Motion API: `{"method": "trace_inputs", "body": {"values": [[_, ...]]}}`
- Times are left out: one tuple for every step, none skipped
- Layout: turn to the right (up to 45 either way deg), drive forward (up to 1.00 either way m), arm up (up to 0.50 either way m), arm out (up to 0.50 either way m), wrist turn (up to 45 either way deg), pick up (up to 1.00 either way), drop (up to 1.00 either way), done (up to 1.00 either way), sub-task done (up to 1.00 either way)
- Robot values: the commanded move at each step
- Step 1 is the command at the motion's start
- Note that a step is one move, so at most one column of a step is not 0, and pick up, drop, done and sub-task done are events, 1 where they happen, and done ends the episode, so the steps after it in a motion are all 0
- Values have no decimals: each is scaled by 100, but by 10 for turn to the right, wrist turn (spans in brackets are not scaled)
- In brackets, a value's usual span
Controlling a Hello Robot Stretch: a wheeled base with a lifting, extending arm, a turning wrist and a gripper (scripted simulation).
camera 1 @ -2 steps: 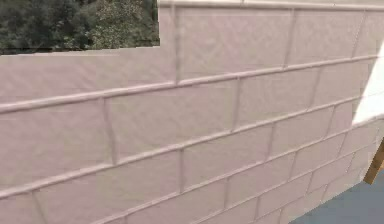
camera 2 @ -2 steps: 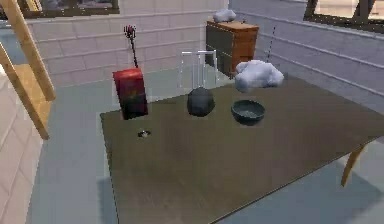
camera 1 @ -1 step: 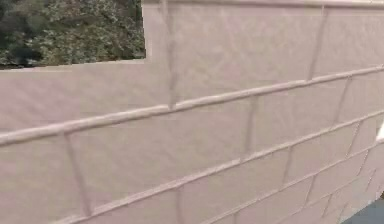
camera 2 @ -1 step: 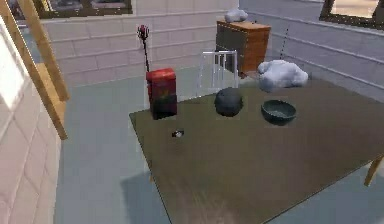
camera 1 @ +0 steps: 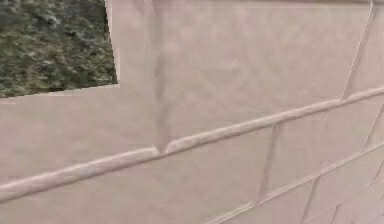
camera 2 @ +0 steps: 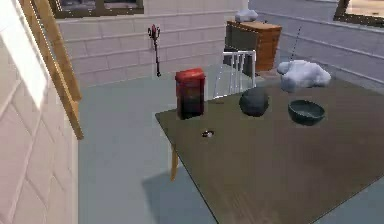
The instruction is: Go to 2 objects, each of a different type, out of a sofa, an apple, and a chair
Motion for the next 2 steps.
{"method": "trace_inputs", "body": {"values": [[450, 0, 0, 0, 0, 0, 0, 0, 0], [180, 0, 0, 0, 0, 0, 0, 0, 0]]}}
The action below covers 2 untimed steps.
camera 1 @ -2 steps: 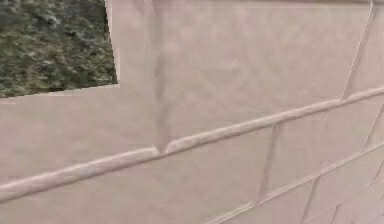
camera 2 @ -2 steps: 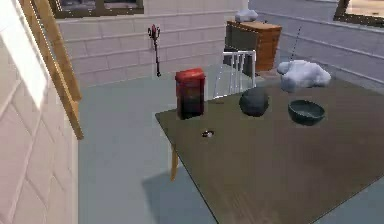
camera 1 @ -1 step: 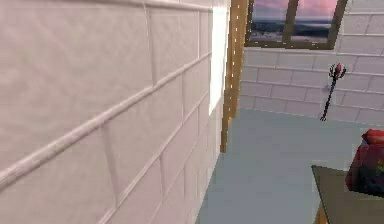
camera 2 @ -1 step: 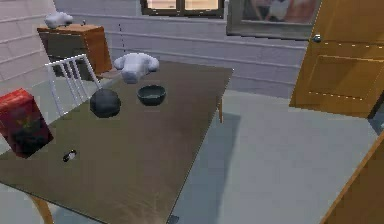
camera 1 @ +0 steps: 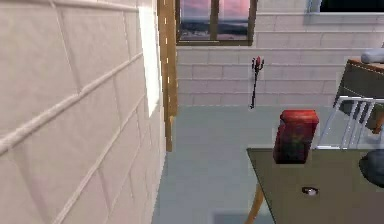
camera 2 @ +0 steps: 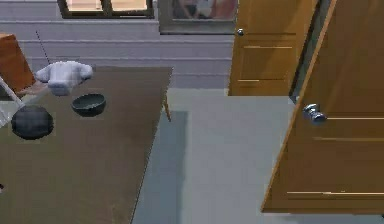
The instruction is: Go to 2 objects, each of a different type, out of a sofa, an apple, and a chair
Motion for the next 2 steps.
{"method": "trace_inputs", "body": {"values": [[0, 100, 0, 0, 0, 0, 0, 0, 0], [0, 100, 0, 0, 0, 0, 0, 0, 0]]}}
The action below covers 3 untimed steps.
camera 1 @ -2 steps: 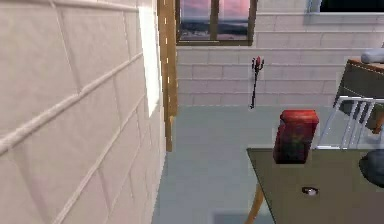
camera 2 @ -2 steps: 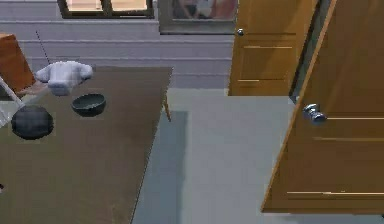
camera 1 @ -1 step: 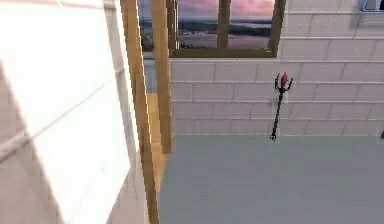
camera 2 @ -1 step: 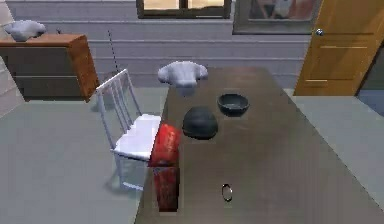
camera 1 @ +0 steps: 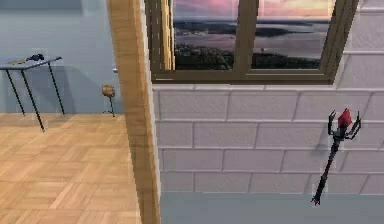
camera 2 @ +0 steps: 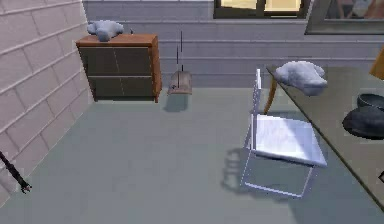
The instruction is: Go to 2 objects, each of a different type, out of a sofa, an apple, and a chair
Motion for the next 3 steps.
{"method": "trace_inputs", "body": {"values": [[180, 0, 0, 0, 0, 0, 0, 0, 0], [0, 10, 0, 0, 0, 0, 0, 0, 0], [-450, 0, 0, 0, 0, 0, 0, 0, 0]]}}
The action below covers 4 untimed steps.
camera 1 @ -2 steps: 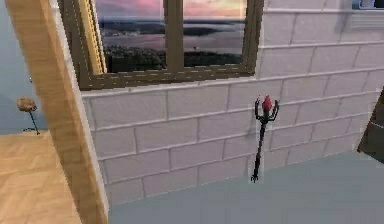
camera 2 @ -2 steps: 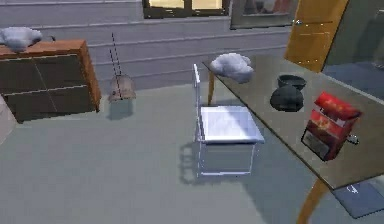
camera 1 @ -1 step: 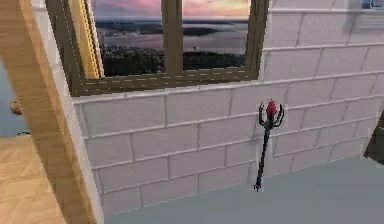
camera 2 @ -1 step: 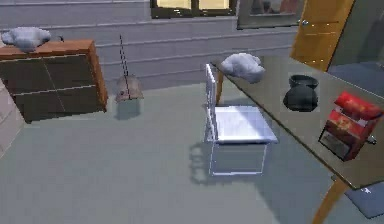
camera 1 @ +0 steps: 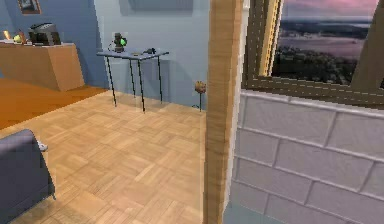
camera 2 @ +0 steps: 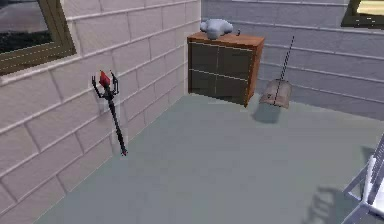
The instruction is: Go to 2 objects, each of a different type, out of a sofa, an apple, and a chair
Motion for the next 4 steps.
{"method": "trace_inputs", "body": {"values": [[-90, 0, 0, 0, 0, 0, 0, 0, 0], [0, 25, 0, 0, 0, 0, 0, 0, 0], [-420, 0, 0, 0, 0, 0, 0, 0, 0], [0, 75, 0, 0, 0, 0, 0, 0, 0]]}}
